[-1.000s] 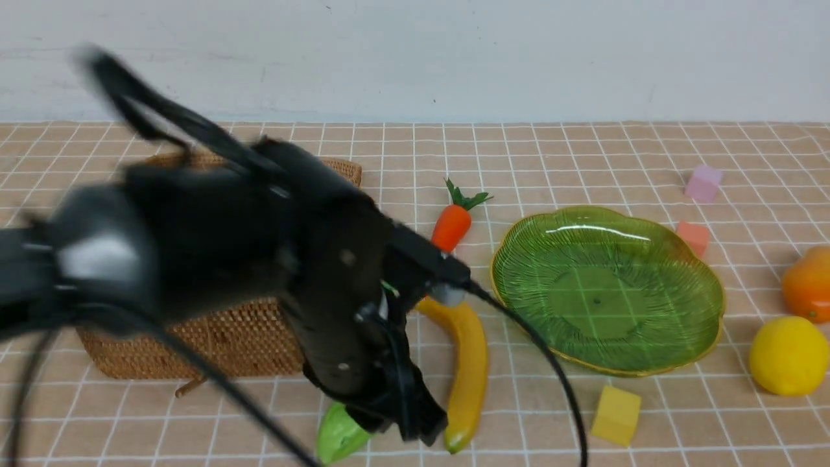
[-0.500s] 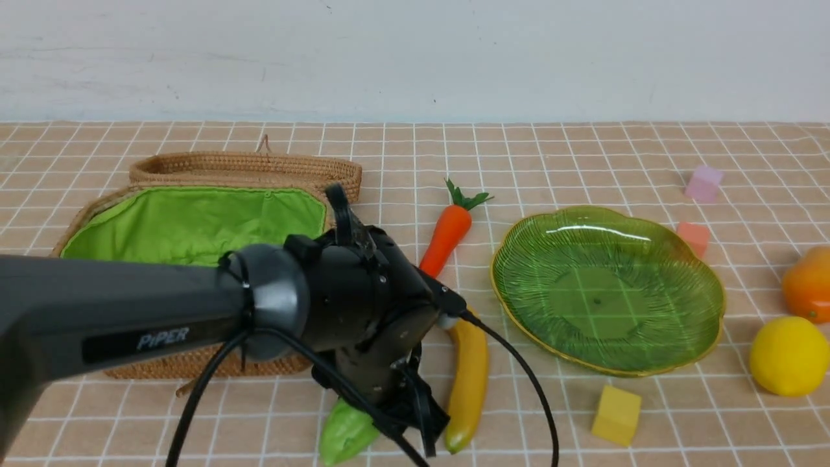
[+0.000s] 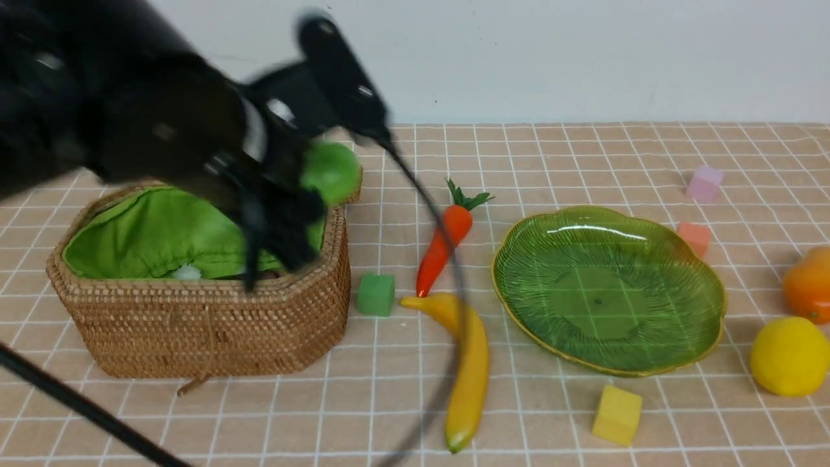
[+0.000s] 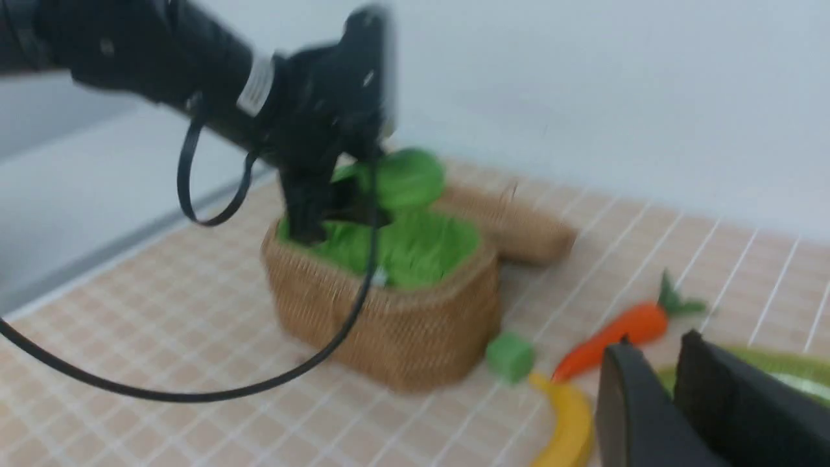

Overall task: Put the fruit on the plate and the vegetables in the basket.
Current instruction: Take a chayote with your left arm and place it on the basket on the left, then use the left arm to grab a banana and put it into the right plate, then use the left arm to grab a carrot and put it into the left basket, then use the right arm to grab a lemon and put it into the right plate

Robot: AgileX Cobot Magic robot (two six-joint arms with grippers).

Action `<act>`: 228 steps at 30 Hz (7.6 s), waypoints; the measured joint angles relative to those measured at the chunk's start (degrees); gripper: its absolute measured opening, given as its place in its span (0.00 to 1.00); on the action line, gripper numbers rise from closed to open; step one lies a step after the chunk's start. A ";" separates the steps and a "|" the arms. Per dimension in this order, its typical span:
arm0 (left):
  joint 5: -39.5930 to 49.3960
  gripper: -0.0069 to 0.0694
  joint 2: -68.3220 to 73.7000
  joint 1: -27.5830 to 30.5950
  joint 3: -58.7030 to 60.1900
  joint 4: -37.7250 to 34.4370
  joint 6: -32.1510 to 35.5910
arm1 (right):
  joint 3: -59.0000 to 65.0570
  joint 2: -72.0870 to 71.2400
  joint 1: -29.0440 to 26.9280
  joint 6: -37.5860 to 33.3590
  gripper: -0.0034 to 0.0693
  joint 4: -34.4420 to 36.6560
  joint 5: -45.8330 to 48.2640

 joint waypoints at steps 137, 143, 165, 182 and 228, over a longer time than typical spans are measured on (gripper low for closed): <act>25.78 0.37 18.91 4.78 -36.88 -14.57 13.66 | -1.05 0.05 0.00 25.22 0.35 -22.79 19.60; 25.34 0.37 14.41 15.54 -21.14 -15.09 31.98 | -1.05 0.05 0.00 25.20 0.35 -22.79 19.53; 13.21 0.79 5.45 18.25 -11.01 -22.81 3.22 | -1.05 3.09 0.00 25.20 0.36 -21.36 17.40; -7.19 0.07 -28.93 -18.51 25.26 -25.24 -26.14 | -7.99 30.27 -3.65 25.88 0.36 -27.19 18.03; -30.37 0.07 -45.25 -22.15 42.17 -25.04 -27.51 | -11.15 69.62 -34.51 25.05 0.90 -13.72 5.99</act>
